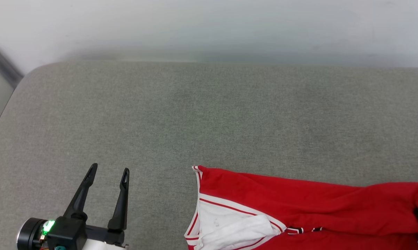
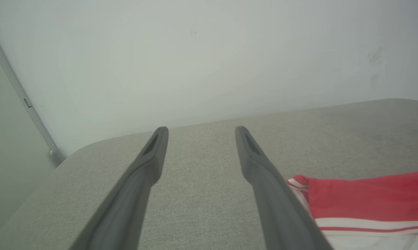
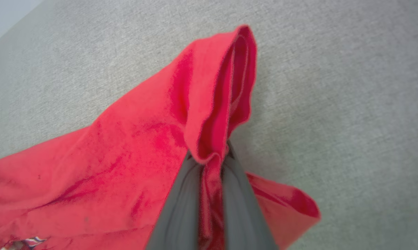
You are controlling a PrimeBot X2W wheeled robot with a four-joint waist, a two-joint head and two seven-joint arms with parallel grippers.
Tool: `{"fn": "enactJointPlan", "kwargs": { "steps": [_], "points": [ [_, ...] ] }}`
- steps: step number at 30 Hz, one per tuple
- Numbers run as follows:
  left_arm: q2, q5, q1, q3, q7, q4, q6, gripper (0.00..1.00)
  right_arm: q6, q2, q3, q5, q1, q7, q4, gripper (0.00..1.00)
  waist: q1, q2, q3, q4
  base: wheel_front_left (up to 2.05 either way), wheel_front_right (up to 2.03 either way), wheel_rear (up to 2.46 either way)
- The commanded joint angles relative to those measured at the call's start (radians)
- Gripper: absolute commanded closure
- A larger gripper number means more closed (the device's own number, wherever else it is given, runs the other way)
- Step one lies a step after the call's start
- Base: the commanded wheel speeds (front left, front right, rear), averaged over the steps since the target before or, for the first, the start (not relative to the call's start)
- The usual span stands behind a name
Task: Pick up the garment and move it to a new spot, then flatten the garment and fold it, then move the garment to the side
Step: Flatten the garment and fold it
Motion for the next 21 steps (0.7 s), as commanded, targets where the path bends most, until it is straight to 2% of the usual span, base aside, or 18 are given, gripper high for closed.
{"fn": "enactJointPlan", "kwargs": {
  "steps": [1,14,19,21],
  "points": [
    [-0.004,-0.001,0.014,0.003,-0.002,0.000,-0.003,0.00,-0.001,0.011,0.020,0.007,0.022,0.009,-0.025,1.00,0.0000,-0.0001,-0.013,-0.006,0.00,0.00,0.00],
    [0.008,-0.020,0.051,-0.017,-0.002,-0.022,-0.008,0.00,-0.001,0.126,0.249,0.056,0.169,0.114,-0.261,1.00,0.0000,-0.0001,-0.104,-0.016,0.00,0.00,0.00],
    [0.010,-0.024,0.060,-0.017,-0.002,-0.022,-0.009,0.00,-0.001,0.154,0.341,0.132,0.162,0.150,-0.302,1.00,0.0000,-0.0001,-0.109,-0.003,0.00,0.00,0.00],
    [0.008,-0.024,0.059,-0.020,-0.002,-0.020,-0.009,0.00,-0.001,0.157,0.379,0.203,0.151,0.149,-0.302,1.00,0.0000,-0.0001,-0.108,0.008,0.00,0.00,0.00]
  ]
}}
